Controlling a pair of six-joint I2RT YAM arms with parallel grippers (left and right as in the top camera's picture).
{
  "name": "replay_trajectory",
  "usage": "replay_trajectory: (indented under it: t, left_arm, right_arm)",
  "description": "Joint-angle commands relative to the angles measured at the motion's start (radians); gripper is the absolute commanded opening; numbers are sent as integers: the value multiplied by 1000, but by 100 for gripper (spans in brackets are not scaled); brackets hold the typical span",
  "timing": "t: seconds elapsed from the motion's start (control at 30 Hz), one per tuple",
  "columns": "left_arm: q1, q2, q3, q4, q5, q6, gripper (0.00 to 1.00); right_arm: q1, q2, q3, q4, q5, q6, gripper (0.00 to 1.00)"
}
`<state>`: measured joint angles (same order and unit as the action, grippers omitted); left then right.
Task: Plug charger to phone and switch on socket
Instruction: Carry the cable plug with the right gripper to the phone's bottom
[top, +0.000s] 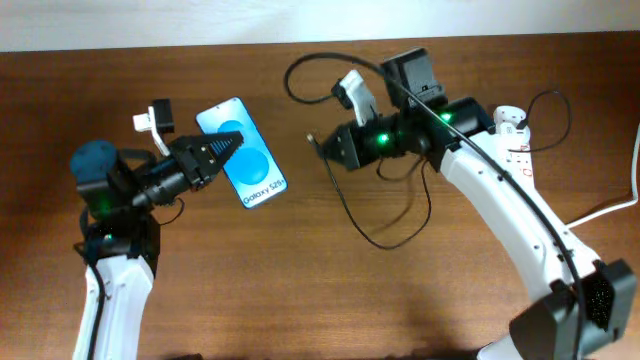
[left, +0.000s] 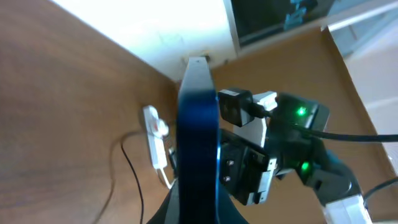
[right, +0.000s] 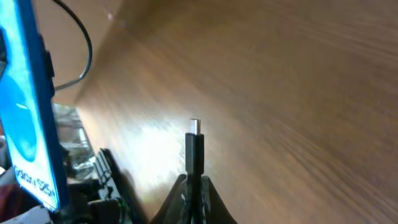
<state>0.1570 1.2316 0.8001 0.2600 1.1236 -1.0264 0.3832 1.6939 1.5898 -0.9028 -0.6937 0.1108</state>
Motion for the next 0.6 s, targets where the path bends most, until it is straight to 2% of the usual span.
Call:
replay_trajectory:
  t: [0.0,0.07,0.2,0.37,0.57]
  left_arm:
    - [5,64,18,135,130,-52,0]
    - [5,66,18,247,114,-97,0]
    - [5,66,18,362,60,-193,0]
    - [5,66,18,352,2,-209,0]
    - [5,66,18,352,-29,-239,0]
  right_arm:
    - [5,-98,21,-94,47,-28,5]
    - [47,-119,19,-205,-16,-28,4]
    - [153,-119,-43,-208,-97,-25,4]
    - [186,-122,-233,10,-309,5,5]
    - [184,-126,-245,228,-370,44,4]
